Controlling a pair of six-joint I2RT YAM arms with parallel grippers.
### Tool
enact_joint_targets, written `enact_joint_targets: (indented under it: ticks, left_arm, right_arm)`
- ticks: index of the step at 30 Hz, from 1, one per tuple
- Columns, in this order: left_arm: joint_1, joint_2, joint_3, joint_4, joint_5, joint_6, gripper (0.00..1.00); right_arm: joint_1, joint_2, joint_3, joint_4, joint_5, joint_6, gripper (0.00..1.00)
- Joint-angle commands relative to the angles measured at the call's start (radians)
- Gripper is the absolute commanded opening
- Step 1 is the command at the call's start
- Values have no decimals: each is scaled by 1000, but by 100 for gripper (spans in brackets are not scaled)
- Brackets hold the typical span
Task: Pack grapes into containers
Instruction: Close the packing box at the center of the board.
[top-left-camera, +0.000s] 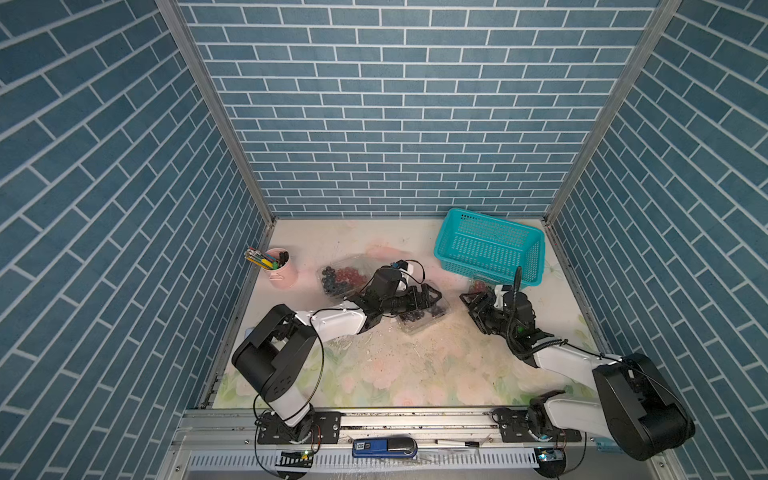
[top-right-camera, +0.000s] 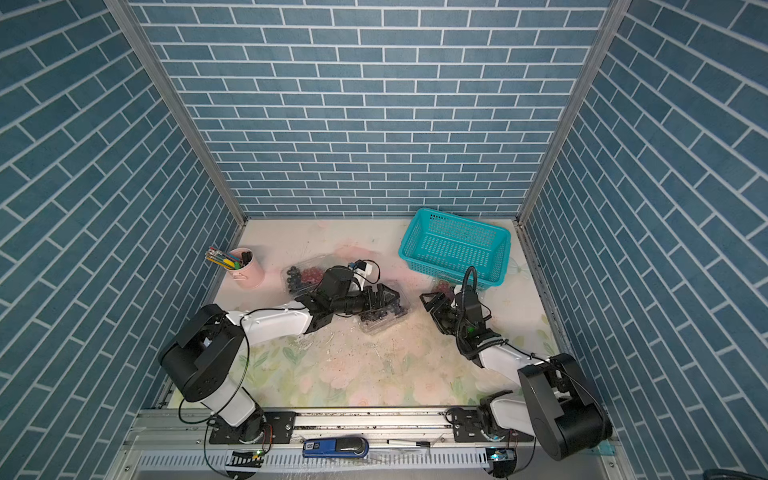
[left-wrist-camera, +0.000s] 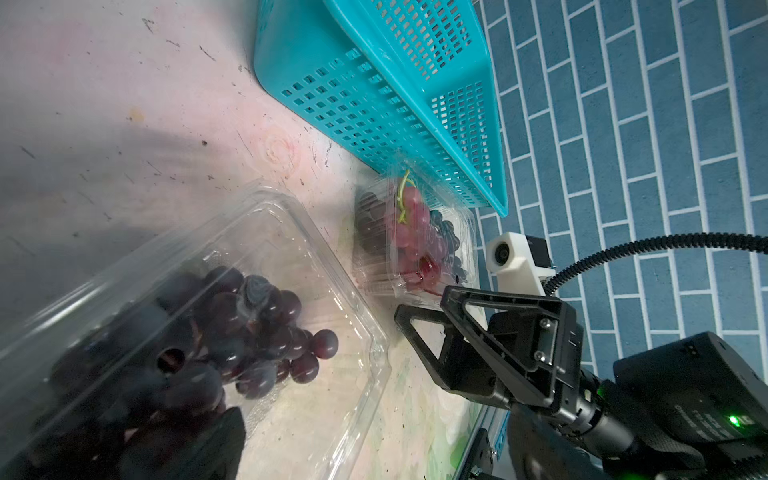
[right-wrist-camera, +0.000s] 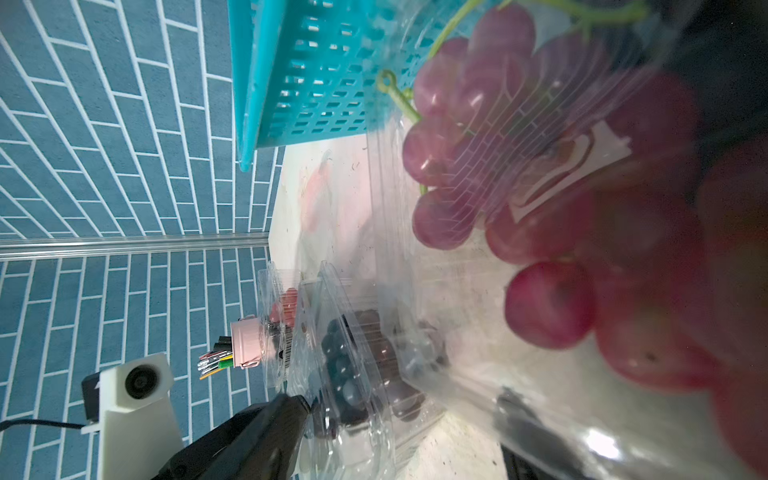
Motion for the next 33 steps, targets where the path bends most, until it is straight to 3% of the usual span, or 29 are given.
enact_joint_targets:
  ticks: [1,7,12,19,23,33]
  left_arm:
    - [-13,19,5,-27,-11,7,99]
    - [-25,15,28,-46,-4,3,100]
    - [-32,6,32,-55,-8,2,99]
    - [-46,2,9,-34,-9,-16,100]
    - [-50,-1,-4,-32,-7,-15,100]
    - [-50,-13,-27,-27,-14,-17,100]
  right_arm:
    - [-3,-8,-4,32,-37,-22,75]
    - [24,23,-27,119,-73,16,71]
    - [71,43,-31,140,-37,34,70]
    - [93,88,-81,245,10,88,62]
    - [97,164,-68,331,-41,98,59]
    - [115,290,-97,536,-34,176,47]
